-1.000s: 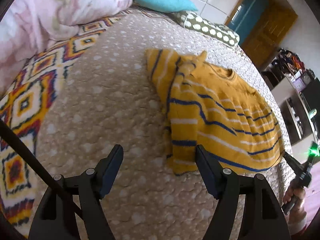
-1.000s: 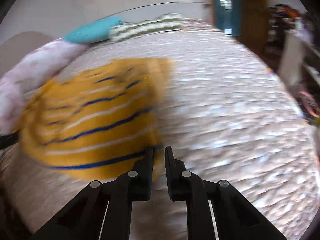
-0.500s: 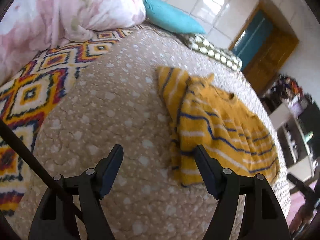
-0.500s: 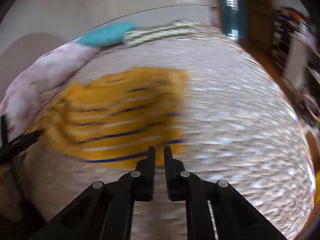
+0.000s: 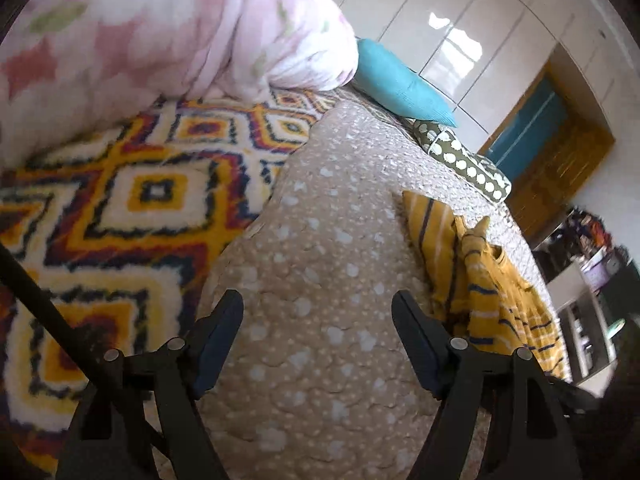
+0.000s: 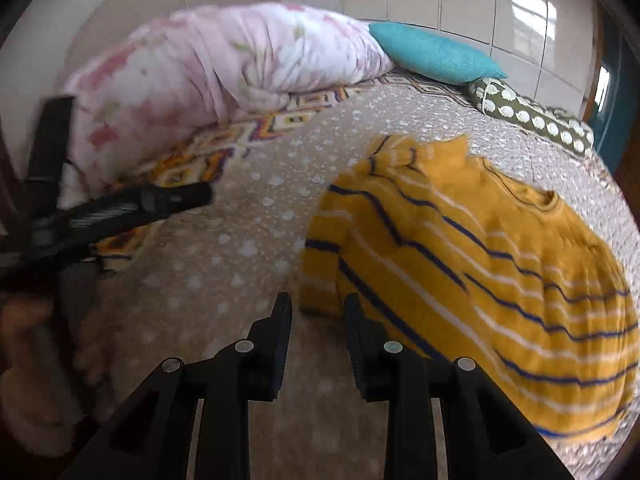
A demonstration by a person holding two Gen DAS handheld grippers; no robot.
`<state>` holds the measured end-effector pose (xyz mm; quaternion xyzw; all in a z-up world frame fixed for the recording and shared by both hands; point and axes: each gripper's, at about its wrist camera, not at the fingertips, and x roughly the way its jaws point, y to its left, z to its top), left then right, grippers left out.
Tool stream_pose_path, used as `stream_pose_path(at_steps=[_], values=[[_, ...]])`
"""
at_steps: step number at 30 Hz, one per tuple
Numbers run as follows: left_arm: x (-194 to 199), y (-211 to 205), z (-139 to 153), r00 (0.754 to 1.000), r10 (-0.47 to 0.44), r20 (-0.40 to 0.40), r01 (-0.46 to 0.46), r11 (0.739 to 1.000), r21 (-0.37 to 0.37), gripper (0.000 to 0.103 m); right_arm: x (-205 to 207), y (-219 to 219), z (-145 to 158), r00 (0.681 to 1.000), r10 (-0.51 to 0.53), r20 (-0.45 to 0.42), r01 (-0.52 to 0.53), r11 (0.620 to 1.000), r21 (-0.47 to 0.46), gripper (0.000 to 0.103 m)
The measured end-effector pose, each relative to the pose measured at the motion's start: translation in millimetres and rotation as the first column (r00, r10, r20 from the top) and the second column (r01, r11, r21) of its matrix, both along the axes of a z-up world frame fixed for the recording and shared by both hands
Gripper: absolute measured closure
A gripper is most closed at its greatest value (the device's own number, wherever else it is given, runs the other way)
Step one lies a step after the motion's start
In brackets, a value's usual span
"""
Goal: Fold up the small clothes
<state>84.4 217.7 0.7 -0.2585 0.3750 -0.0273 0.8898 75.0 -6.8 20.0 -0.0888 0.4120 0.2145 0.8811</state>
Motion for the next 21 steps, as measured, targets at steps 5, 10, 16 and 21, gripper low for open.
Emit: stream_pose_path(at_steps=[5, 10, 16, 21], values=[[-4.3, 8.9, -0.7, 1.0, 0.003, 0.0, -0.003, 0.999, -0.033, 0.028, 19.8, 23.3, -37.6, 0.999, -0.035, 0.015, 0.038, 0.972, -0.233, 0.078], [-8.1, 8.8, 1.1, 1.0, 0.01, -0.002, -0.01, 0.999, -0.04, 0.028, 17.3, 32.2, -32.2, 0.999, -0.018, -0.039, 0.006, 0.958, -0.287, 0.094], [-8.5, 13.8, 0.9, 1.0, -0.002, 0.024, 0.005, 0.989, -0.146, 0.027, 80.1, -17.8, 29.6, 0.941, -0.021, -0.338, 0.158, 0.91, 0.383, 0.094], [-9.2, 13.4, 1.4, 1.0, 0.014, 0.027, -0.01, 0.99, -0.137, 0.027, 129.3, -28.5, -11.4, 0.84, 0.044, -0.541, 0.297, 0.798, 0.525, 0.077]])
